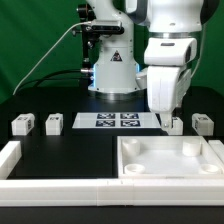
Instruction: Assemble one leg
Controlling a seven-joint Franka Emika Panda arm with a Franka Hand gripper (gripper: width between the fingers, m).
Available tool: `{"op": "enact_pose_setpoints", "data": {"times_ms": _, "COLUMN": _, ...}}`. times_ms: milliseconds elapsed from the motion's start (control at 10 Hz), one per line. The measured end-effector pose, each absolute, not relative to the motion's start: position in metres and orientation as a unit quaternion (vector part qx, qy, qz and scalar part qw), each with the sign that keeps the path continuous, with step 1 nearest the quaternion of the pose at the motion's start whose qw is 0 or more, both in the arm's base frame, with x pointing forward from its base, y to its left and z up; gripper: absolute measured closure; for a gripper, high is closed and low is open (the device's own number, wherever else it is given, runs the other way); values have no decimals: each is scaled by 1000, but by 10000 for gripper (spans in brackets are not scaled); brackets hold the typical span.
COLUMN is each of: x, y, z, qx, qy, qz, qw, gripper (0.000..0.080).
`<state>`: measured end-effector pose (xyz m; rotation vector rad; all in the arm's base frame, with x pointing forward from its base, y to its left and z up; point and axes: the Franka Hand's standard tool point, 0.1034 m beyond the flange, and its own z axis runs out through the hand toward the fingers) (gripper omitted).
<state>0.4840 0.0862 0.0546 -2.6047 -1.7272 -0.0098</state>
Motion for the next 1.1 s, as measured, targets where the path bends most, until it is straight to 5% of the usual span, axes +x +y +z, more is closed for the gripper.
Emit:
{"op": "enact_pose_setpoints", "data": {"times_ms": 400, "x": 485, "y": 90, "z": 54, "qx": -840, "qy": -542, "qz": -7, "qw": 7, "gripper": 151}}
{"op": "enact_pose_setpoints", "data": {"times_ms": 1100, "x": 469, "y": 118, "z": 51, "qx": -994, "qy": -106, "qz": -5, "qw": 35, "gripper": 151}}
